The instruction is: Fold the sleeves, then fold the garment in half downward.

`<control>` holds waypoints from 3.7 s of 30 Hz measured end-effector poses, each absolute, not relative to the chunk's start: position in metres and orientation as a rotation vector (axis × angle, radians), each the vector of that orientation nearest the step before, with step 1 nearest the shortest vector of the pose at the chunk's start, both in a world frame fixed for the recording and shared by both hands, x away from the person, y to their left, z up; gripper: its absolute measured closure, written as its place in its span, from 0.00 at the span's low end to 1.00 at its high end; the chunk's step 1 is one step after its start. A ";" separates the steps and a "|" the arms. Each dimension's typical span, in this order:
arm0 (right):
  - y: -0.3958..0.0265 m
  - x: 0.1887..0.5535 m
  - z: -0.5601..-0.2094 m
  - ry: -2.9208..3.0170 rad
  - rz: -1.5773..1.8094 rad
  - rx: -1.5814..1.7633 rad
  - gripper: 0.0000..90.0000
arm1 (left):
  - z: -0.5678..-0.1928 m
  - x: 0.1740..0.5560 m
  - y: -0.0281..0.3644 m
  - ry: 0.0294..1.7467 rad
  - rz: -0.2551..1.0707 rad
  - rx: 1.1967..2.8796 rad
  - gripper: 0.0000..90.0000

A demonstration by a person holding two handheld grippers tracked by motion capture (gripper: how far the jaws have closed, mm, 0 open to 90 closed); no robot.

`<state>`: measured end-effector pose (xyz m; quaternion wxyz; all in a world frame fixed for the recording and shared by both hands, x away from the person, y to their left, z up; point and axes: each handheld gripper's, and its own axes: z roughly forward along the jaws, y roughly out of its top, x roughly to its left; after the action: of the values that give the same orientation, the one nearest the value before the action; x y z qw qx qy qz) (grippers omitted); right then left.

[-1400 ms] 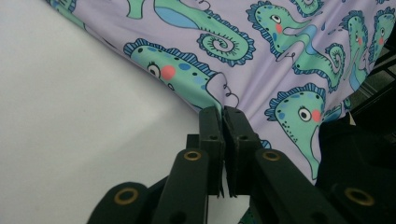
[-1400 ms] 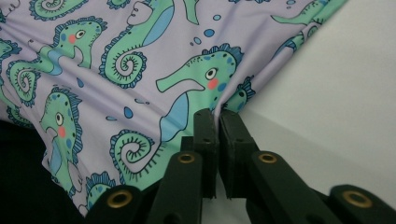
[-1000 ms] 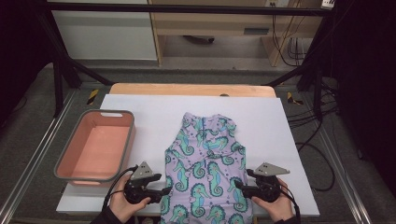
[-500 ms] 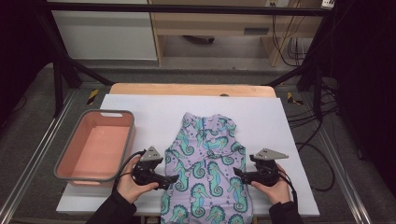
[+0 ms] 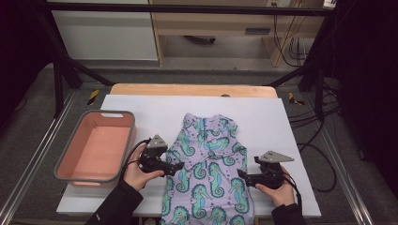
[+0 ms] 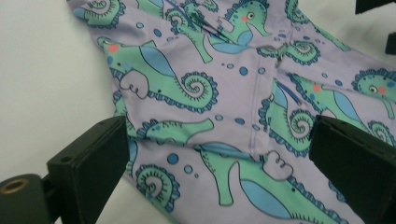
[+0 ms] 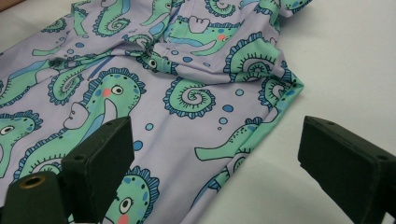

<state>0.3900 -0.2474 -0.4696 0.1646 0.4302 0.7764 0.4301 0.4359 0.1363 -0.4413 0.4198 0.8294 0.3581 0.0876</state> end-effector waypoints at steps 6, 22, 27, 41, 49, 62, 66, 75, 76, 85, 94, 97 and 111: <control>-0.247 0.390 -0.469 2.214 1.222 1.223 0.12 | -0.441 0.451 0.131 0.916 0.217 2.076 0.05; -0.248 0.390 -0.470 2.222 1.216 1.221 0.12 | -0.437 0.489 0.119 0.958 0.273 2.076 0.06; -0.249 0.390 -0.471 2.216 1.214 1.234 0.12 | -0.438 0.500 0.116 0.977 0.269 2.073 0.06; -0.248 0.391 -0.472 2.228 1.207 1.229 0.12 | -0.449 0.533 0.115 1.078 0.345 2.065 0.23; -0.247 0.390 -0.473 2.235 1.206 1.231 0.12 | -0.459 0.546 0.109 1.090 0.357 2.058 0.41; -0.247 0.391 -0.472 2.234 1.216 1.245 0.12 | -0.473 0.554 0.106 1.098 0.302 2.089 0.75; -0.247 0.392 -0.472 2.233 1.221 1.252 0.12 | -0.473 0.552 0.102 1.094 0.296 2.096 0.88; -0.244 0.400 -0.465 2.211 1.237 1.267 0.07 | -0.476 0.550 0.101 1.086 0.307 2.083 0.97; -0.243 0.401 -0.464 2.207 1.243 1.260 0.07 | -0.477 0.551 0.102 1.085 0.305 2.082 0.97; -0.237 0.443 -0.449 2.171 1.195 1.301 0.16 | -0.477 0.548 0.099 1.066 0.341 2.100 0.97; -0.227 0.494 -0.448 2.136 1.157 1.327 0.28 | -0.479 0.550 0.102 1.072 0.308 2.072 0.97; -0.224 0.506 -0.453 2.140 1.141 1.328 0.32 | -0.480 0.549 0.103 1.065 0.310 2.066 0.97; -0.209 0.548 -0.483 2.219 1.082 1.333 0.57 | -0.481 0.550 0.105 1.055 0.289 2.053 0.97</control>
<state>0.5483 -0.2095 -0.4825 0.1672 0.4684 0.7799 0.3801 0.5504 0.1053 -0.4813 0.3966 0.8102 0.4163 0.1140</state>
